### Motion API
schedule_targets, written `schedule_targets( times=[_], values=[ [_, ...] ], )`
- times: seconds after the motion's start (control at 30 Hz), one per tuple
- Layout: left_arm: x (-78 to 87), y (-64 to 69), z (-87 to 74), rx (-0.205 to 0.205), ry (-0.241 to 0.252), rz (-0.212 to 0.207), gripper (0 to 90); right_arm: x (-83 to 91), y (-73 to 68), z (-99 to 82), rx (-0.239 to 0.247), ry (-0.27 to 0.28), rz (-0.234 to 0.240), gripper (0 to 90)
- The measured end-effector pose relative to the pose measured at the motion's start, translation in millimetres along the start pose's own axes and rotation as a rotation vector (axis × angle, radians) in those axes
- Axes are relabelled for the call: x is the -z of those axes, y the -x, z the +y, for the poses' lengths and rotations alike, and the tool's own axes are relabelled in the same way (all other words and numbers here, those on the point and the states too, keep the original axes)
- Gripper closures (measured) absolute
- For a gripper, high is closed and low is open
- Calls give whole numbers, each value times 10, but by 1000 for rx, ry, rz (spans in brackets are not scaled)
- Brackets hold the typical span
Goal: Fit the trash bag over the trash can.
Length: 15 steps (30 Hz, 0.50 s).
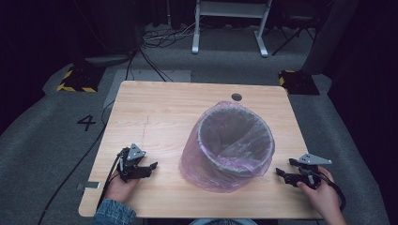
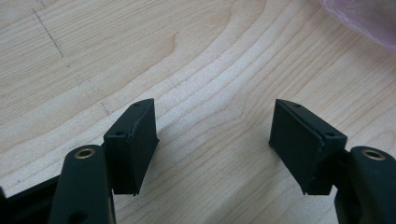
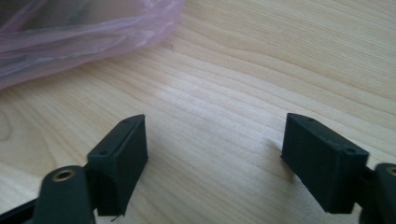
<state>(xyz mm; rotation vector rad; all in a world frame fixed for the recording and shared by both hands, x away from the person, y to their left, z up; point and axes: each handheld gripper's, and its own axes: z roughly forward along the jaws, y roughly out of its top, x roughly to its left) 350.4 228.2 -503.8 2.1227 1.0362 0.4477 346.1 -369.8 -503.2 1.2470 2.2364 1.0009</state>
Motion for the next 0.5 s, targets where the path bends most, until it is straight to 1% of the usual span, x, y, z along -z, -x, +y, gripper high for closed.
schedule_targets(
  times=[0.1,0.17,0.2,0.3,0.33,0.5],
  values=[
    [0,0,0,0,0,0,319,-39,17,28,-18,-12,-33,144],
    [0,-2,1,1,-1,1,317,-62,30,47,-27,-14,-49,136],
    [1,-4,1,0,-2,3,317,-78,32,59,-36,-14,-55,115],
    [-5,-8,3,8,-1,3,317,-137,66,98,-51,-39,-73,0],
    [-8,-15,7,5,1,6,317,-158,79,117,-55,-48,-72,0],
    [-15,-32,12,2,-3,0,301,-167,80,125,-58,-48,-74,0]
  ],
)
